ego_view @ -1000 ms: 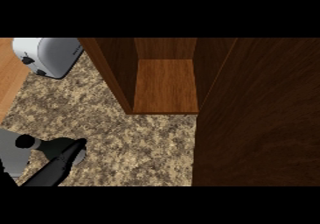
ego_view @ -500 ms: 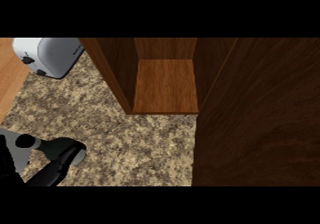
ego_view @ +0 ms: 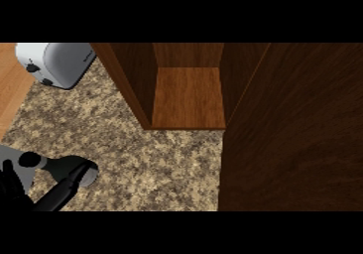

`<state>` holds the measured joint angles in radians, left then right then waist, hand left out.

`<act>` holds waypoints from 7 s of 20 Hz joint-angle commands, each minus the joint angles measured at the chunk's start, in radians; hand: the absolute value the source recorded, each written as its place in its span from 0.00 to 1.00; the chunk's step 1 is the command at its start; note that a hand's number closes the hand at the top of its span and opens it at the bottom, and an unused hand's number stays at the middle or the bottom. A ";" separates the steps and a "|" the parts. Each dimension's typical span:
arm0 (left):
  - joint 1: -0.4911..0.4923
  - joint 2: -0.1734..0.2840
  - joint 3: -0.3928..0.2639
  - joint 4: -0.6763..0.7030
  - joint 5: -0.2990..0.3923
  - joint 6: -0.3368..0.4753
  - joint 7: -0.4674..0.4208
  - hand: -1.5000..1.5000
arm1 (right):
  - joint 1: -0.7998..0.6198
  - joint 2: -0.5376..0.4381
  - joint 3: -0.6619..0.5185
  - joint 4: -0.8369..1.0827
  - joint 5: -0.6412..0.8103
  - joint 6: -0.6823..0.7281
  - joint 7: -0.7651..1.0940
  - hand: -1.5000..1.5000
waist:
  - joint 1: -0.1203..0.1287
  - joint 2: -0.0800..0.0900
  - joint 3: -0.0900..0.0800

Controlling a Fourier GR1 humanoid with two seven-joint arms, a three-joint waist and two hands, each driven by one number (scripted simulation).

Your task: Pick up the wine, place it into the cabinet and close the cabinet

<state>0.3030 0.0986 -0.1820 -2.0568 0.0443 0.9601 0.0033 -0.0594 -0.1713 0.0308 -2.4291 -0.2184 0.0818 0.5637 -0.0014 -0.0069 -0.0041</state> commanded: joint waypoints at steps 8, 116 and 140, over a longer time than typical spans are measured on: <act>0.011 -0.097 0.202 0.255 0.274 -0.276 -0.329 0.00 | 0.009 0.004 -0.011 -0.144 -0.053 -0.008 0.069 0.00 | -0.001 0.005 0.003; -0.593 -0.097 -0.249 0.206 0.090 -0.518 0.110 1.00 | 0.027 0.057 -0.082 -0.095 -0.114 0.090 0.047 0.00 | -0.012 0.005 0.005; -0.886 -0.099 -0.271 0.499 0.101 -0.267 0.068 1.00 | 0.075 0.073 -0.050 -0.180 -0.088 0.100 0.099 0.00 | -0.016 0.005 0.004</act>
<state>-0.5351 0.0004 -0.5051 -1.5849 0.1186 0.7008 0.0570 -0.0924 -0.1133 -0.0339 -2.4205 -0.2348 0.1741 0.6211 -0.0142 -0.0013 -0.0001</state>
